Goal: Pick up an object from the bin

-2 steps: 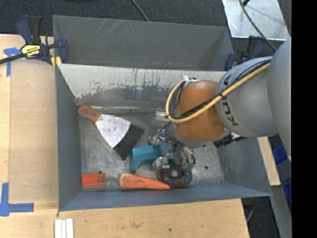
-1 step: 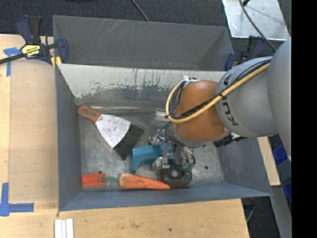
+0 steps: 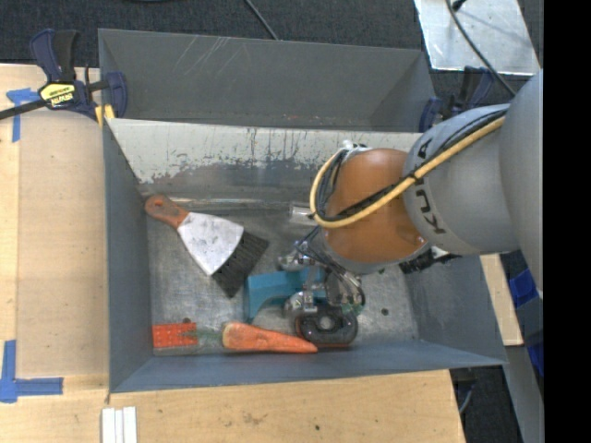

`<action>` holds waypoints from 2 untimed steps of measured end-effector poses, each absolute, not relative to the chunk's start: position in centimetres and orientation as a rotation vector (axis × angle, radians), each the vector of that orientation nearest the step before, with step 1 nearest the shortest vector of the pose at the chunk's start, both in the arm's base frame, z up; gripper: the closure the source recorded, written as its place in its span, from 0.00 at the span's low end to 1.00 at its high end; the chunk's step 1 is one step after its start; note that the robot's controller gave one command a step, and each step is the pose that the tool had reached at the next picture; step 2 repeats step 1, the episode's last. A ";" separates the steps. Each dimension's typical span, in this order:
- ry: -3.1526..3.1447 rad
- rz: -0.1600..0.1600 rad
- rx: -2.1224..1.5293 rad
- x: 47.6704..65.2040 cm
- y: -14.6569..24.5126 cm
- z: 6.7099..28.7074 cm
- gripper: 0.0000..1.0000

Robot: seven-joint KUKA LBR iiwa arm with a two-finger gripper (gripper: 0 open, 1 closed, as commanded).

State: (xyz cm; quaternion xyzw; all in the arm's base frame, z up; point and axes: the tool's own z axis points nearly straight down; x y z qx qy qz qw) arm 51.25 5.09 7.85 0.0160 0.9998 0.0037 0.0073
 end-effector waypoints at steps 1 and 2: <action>3.133 0.003 0.051 51.2 4.9 8.3 1.00; 3.133 0.003 0.051 51.2 4.9 8.3 1.00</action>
Offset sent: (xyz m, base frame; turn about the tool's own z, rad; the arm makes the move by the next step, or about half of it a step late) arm -0.0001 0.0001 0.0655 -0.0001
